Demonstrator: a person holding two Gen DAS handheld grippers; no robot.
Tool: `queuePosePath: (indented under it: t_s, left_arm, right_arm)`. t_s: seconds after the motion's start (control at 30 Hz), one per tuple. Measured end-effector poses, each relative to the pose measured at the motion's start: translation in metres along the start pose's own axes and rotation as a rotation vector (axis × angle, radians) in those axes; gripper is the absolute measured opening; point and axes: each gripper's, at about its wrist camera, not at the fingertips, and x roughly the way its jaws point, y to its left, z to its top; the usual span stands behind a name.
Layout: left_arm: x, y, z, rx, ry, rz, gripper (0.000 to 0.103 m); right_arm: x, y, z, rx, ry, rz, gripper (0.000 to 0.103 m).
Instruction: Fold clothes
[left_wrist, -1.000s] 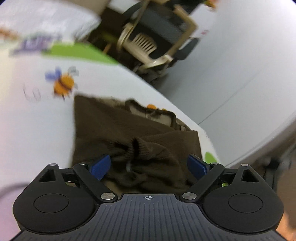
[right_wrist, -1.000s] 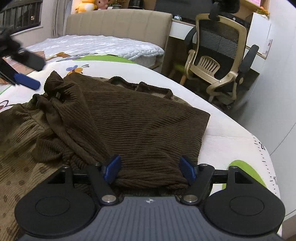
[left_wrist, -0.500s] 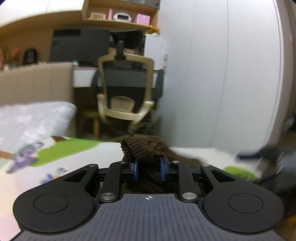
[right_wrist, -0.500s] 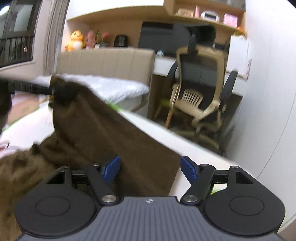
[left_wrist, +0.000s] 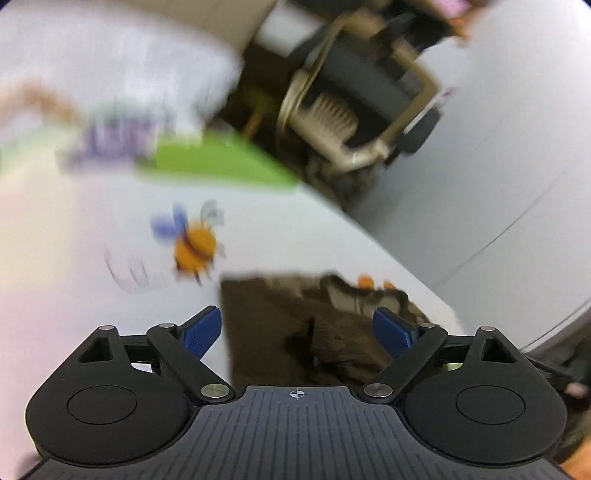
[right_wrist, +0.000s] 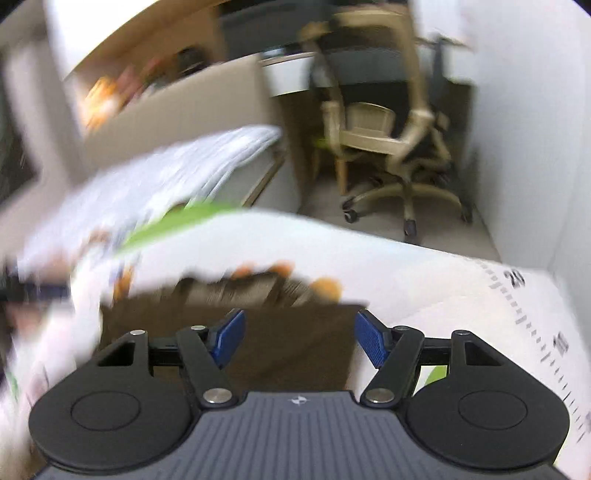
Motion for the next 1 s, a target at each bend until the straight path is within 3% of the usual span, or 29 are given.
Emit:
queuePosePath:
  t_s: [0.03, 0.1, 0.17, 0.2, 0.23, 0.27, 0.3, 0.33, 0.4, 0.53, 0.67, 0.77, 0.87, 0.93, 0.97, 1.0]
  left_arm:
    - [0.015, 0.007, 0.005, -0.046, 0.037, 0.016, 0.09]
    - [0.034, 0.004, -0.002, -0.04, 0.047, 0.086, 0.088]
    - [0.047, 0.0, -0.01, -0.017, 0.008, 0.127, 0.091]
    - [0.051, -0.006, -0.012, 0.016, -0.014, 0.143, 0.087]
    - [0.055, -0.013, -0.014, 0.047, -0.027, 0.166, 0.077]
    - [0.059, -0.02, -0.016, 0.079, -0.039, 0.186, 0.059]
    - [0.063, -0.024, -0.017, 0.112, -0.021, 0.174, 0.016]
    - [0.066, -0.026, -0.019, 0.127, -0.006, 0.161, 0.011]
    - [0.05, -0.029, -0.018, 0.164, -0.026, 0.106, 0.01]
    - [-0.011, -0.031, -0.027, 0.256, -0.094, -0.05, 0.009]
    - [-0.068, -0.025, -0.068, 0.373, -0.107, -0.149, 0.009]
    - [-0.085, -0.011, -0.102, 0.391, -0.062, -0.179, 0.01]
    - [-0.09, 0.005, -0.126, 0.385, 0.011, -0.185, 0.015]
    - [-0.094, 0.011, -0.136, 0.387, 0.058, -0.181, 0.025]
    - [-0.097, 0.014, -0.14, 0.387, 0.078, -0.18, 0.03]
    - [-0.103, 0.018, -0.141, 0.372, 0.083, -0.185, 0.041]
  right_arm:
    - [0.012, -0.005, 0.002, 0.03, 0.008, -0.01, 0.067]
    - [0.038, -0.011, 0.001, 0.073, 0.027, -0.032, 0.066]
    - [0.061, -0.005, -0.009, 0.047, 0.039, -0.072, 0.066]
    - [0.073, -0.001, -0.013, 0.025, 0.05, -0.096, 0.065]
    - [0.085, 0.002, -0.017, 0.009, 0.069, -0.108, 0.053]
    - [0.088, 0.005, -0.018, -0.005, 0.078, -0.103, 0.044]
    - [0.089, 0.008, -0.017, -0.019, 0.081, -0.093, 0.034]
    - [0.089, 0.011, -0.016, -0.032, 0.084, -0.083, 0.013]
    - [0.069, 0.017, -0.013, -0.052, 0.049, -0.046, 0.013]
    - [-0.011, 0.024, -0.018, -0.106, -0.048, 0.035, 0.013]
    - [-0.086, 0.038, -0.055, -0.208, -0.087, 0.071, 0.013]
    - [-0.112, 0.042, -0.095, -0.251, -0.04, 0.07, 0.013]
    - [-0.118, 0.039, -0.134, -0.292, 0.037, 0.033, 0.015]
    - [-0.119, 0.036, -0.153, -0.316, 0.082, -0.006, 0.016]
    - [-0.123, 0.033, -0.16, -0.315, 0.098, -0.015, 0.021]
    - [-0.129, 0.028, -0.163, -0.295, 0.099, -0.012, 0.026]
